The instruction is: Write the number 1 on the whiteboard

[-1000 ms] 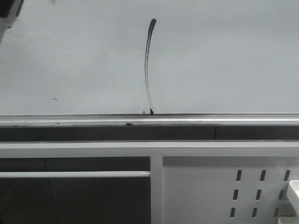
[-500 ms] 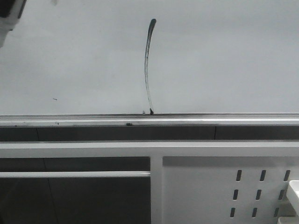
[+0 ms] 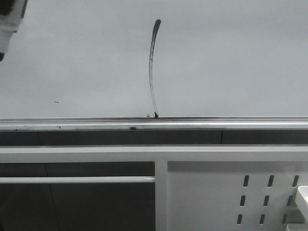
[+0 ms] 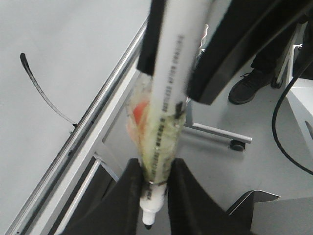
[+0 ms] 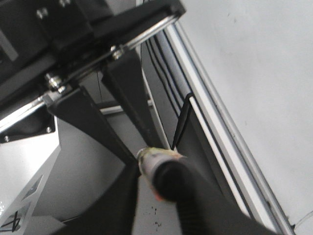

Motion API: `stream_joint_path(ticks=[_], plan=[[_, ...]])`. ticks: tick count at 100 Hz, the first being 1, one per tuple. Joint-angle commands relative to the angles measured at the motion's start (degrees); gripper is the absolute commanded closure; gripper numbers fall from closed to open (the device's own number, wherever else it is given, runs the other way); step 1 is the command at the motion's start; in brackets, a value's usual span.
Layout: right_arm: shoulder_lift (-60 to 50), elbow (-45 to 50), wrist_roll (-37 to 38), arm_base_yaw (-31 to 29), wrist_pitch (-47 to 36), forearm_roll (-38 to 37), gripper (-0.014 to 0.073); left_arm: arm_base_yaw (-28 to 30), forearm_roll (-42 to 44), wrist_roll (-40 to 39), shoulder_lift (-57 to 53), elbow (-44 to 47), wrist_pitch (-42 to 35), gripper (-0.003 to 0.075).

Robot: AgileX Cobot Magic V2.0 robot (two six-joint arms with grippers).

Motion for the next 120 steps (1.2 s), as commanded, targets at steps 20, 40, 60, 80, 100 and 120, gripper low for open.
stream_joint_path(ticks=[20, 40, 60, 80, 100, 120], plan=[[-2.8, -2.0, -0.8, 0.1, -7.5, -0.7, 0.0141, 0.0, -1.9, -1.8, -0.2, -1.3, -5.5, 0.074], [-9.0, -2.0, -0.8, 0.1, -7.1, -6.1, 0.0216, 0.0, -11.1, -1.8, -0.2, 3.5, -19.2, 0.074], [-17.4, -0.7, -0.6, 0.1, 0.4, -9.4, 0.066, 0.0, -18.6, -1.8, 0.7, 10.3, -40.7, 0.074], [-28.3, 7.0, 4.0, 0.1, 3.0, -19.4, 0.0649, 0.0, -20.5, -1.8, 6.7, 11.2, -55.6, 0.074], [-40.0, 16.8, 20.0, 0.1, 3.2, -37.8, 0.0649, 0.0, -23.0, -2.9, 16.2, 10.4, -60.1, 0.074], [-48.6, 23.2, 31.4, 0.1, 6.5, -47.7, 0.065, 0.0, -23.0, -4.2, 22.9, 8.4, -63.2, 0.074]])
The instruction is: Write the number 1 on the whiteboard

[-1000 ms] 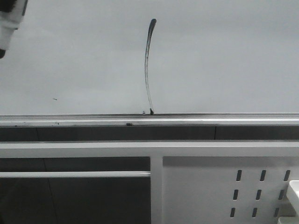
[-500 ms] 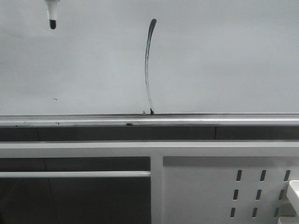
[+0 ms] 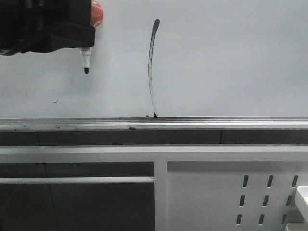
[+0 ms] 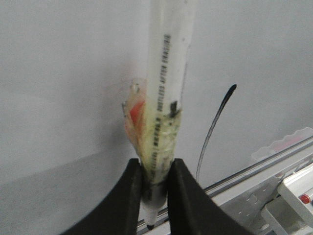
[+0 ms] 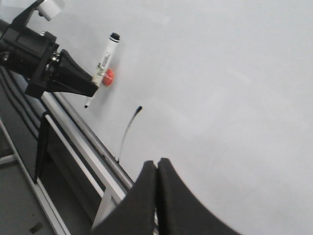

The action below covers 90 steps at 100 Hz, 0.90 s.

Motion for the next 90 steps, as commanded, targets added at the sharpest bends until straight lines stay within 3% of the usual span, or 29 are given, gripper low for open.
stream_joint_path(ticks=[1, 32, 90], plan=[[-1.7, 0.4, 4.3, 0.1, -1.7, -5.0, 0.065, 0.0, 0.4, -0.9, 1.2, -2.9, -5.9, 0.074], [-3.6, 2.0, 6.8, 0.1, 0.1, -4.5, 0.065, 0.0, 0.2, -0.9, 6.1, -7.4, -8.5, 0.074], [-3.6, 2.0, 6.9, 0.1, 0.7, -4.4, 0.065, 0.1, -0.3, -0.9, 6.3, -8.7, -6.5, 0.0738]])
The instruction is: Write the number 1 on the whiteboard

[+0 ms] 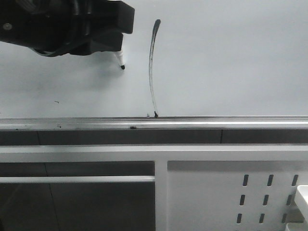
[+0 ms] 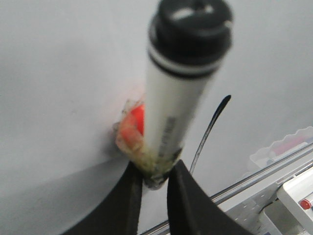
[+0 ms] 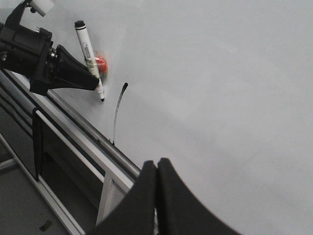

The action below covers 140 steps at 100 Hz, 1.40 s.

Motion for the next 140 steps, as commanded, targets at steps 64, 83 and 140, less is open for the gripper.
stream_joint_path(ticks=[64, 83, 140], plan=[[0.6, -1.2, 0.3, 0.1, -1.0, -1.5, 0.065, 0.2, -3.1, -0.6, -1.1, -2.6, -7.2, 0.0402], [0.6, 0.3, 0.3, 0.1, -1.1, -1.5, 0.065, 0.2, -3.4, -0.6, -1.1, -2.6, -9.3, 0.0344], [0.6, 3.7, 0.4, 0.1, -4.9, 1.1, 0.065, 1.7, -5.8, -0.6, -1.3, -2.6, -10.2, 0.0218]])
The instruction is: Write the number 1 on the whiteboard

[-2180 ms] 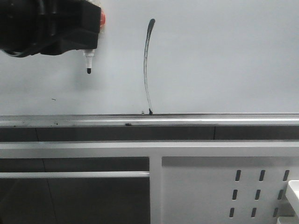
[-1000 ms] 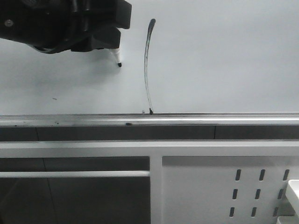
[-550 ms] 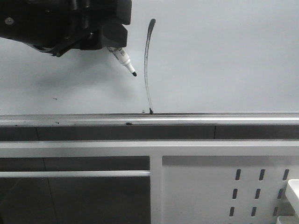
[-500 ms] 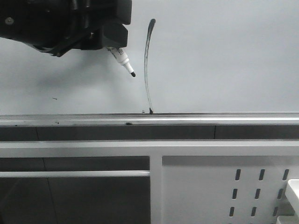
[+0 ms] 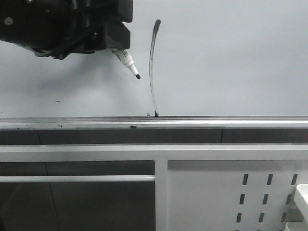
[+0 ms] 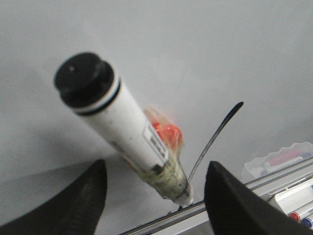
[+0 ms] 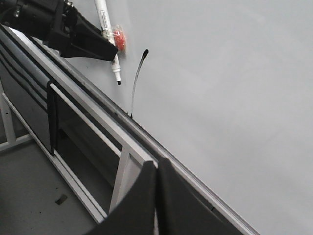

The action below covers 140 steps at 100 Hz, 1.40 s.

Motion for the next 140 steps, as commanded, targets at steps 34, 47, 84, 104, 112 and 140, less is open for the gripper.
stream_joint_path(ticks=[34, 47, 84, 104, 112, 140], plan=[[0.6, -1.2, 0.3, 0.1, -5.7, -2.1, 0.065, 1.4, -1.3, 0.3, -6.5, -1.0, -8.1, 0.0204], [0.6, -1.2, 0.3, 0.1, -7.9, -2.5, 0.065, 1.4, -1.3, 0.4, -11.5, 2.0, -5.3, 0.0205], [0.6, -1.2, 0.3, 0.1, -10.1, -3.3, 0.065, 1.4, -1.3, 3.4, -37.4, 13.6, 1.1, 0.0509], [0.6, -1.2, 0.3, 0.1, -12.0, -3.7, 0.065, 1.4, -0.4, 4.0, -48.9, 15.7, 7.5, 0.074], [0.6, -1.2, 0.3, 0.1, -11.9, -3.7, 0.065, 1.4, -0.4, 4.5, -51.5, 15.8, 10.2, 0.074], [0.6, -1.2, 0.3, 0.1, -11.9, -3.7, 0.065, 1.4, -0.4, 4.5, -53.8, 15.8, 12.6, 0.074]])
